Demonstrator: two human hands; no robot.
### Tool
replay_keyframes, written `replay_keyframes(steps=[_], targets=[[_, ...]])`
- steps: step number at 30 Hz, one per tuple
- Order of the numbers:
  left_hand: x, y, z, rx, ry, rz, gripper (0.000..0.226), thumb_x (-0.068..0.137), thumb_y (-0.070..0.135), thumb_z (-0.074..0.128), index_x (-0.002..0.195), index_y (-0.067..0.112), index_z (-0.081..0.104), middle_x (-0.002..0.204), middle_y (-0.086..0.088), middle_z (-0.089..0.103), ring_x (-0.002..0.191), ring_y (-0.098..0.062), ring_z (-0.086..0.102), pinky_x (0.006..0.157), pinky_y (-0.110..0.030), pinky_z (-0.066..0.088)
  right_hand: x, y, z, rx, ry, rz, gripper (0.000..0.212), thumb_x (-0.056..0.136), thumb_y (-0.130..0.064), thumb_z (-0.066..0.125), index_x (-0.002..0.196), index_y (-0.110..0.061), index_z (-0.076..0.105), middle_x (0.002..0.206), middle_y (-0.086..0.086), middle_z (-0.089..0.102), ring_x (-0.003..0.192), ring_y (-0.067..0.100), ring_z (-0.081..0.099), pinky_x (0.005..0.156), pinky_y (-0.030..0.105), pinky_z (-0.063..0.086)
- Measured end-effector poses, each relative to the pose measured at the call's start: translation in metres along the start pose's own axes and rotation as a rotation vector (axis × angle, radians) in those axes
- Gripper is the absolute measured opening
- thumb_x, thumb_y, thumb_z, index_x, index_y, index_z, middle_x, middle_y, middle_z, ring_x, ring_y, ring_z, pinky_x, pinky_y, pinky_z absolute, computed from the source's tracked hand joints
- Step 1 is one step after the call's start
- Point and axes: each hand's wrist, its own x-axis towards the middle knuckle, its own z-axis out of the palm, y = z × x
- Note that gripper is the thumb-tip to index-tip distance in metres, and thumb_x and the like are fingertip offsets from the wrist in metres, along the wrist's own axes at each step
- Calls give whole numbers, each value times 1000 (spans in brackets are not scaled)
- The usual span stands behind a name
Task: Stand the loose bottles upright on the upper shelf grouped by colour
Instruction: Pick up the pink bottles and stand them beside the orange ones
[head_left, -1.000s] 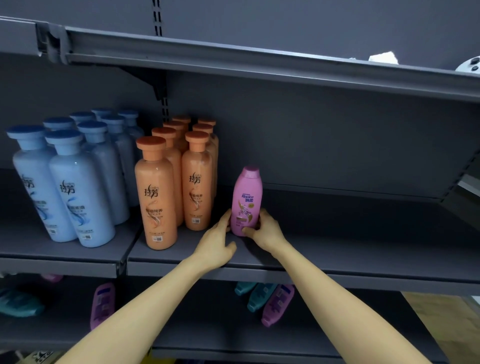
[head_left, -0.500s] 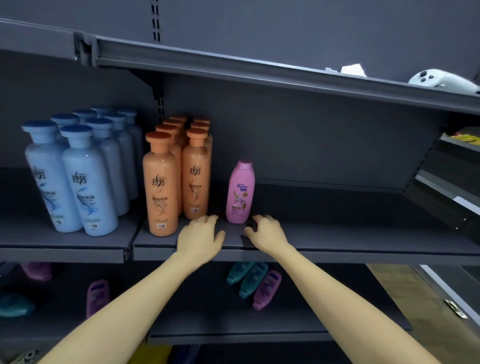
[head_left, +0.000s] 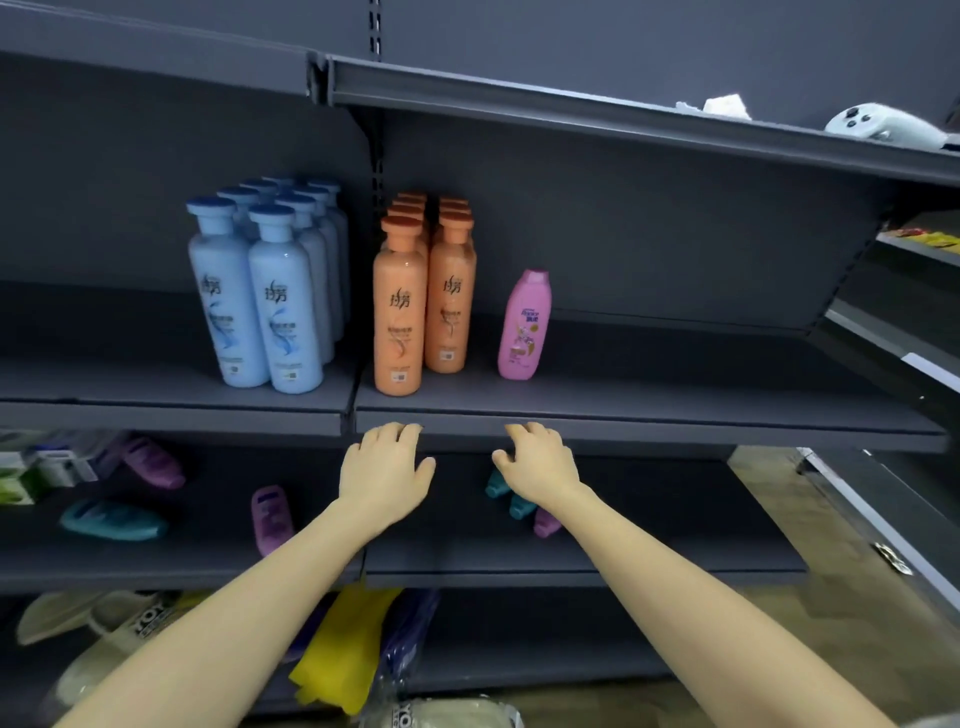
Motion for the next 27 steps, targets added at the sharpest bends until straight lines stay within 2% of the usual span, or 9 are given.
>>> replay_keyframes(steps=[12,15,20,27], targets=[[-96,-33,16,28,-97,-42,48,95,38,42,137,16,39,139,-4,45,126,-26,42,94,-37,40,-86,-12,51,-5,-128,47,47,96,-34,41,139,-13,40,136,11,45,127,32,38,101,43,37],[-112,-32,26,38,-115,-43,47,94,38,43,136,16,41,137,-4,47,124,-26,44,92,-36,41,-104,-5,60,0,-152,74,47,96,-33,41,139,-13,40,136,11,45,127,32,37,101,44,36],[-130,-23,41,44,-174,-21,50,95,39,41,140,18,36,140,-3,43,127,-26,41,96,-37,38,-133,12,71,7,-165,132,46,97,-34,41,138,-13,41,137,11,44,127,32,38,101,44,36],[-143,-5,54,32,-199,47,47,94,39,42,136,16,41,136,-4,47,124,-27,43,94,-37,39,-159,34,76,-3,-188,219,46,97,-34,40,137,-13,40,136,10,44,127,31,38,99,43,36]])
